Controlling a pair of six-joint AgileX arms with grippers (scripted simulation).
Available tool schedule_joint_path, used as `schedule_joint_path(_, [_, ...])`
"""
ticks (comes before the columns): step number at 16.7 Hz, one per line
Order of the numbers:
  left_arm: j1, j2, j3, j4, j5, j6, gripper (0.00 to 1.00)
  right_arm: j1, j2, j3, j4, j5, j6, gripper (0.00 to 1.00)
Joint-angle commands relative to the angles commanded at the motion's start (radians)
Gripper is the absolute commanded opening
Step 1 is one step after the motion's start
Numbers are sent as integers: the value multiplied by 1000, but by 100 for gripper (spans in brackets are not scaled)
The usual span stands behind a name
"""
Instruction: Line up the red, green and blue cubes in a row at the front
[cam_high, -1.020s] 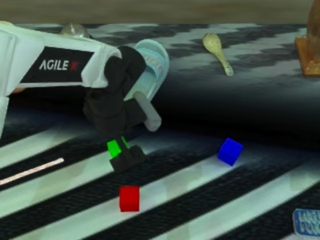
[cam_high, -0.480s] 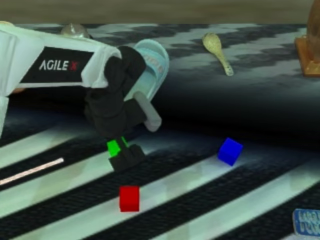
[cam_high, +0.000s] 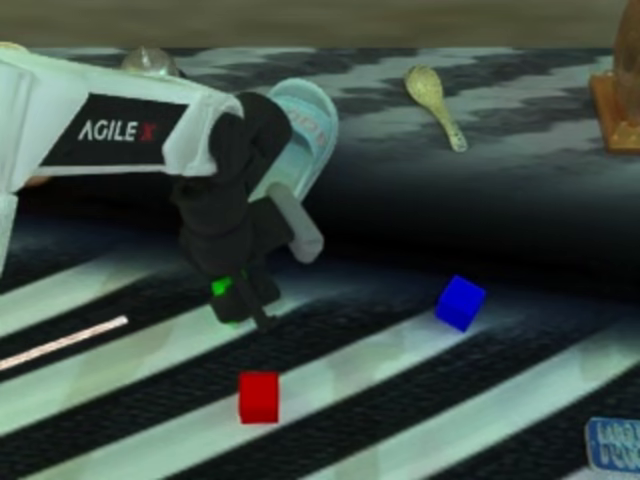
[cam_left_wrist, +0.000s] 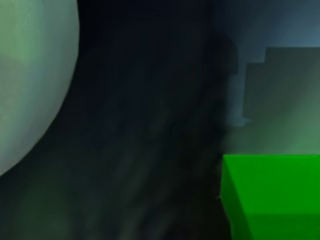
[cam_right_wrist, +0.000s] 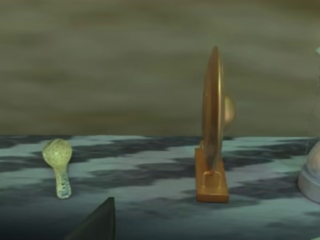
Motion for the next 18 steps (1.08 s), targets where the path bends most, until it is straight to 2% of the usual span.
schedule_joint_path(10, [-1,-28,16,-29,9,-5,0,0,0,0,0,0,0,100])
schedule_joint_path(18, [18,-122,142,-251,8,-9,0,0,0,0,0,0,0,100])
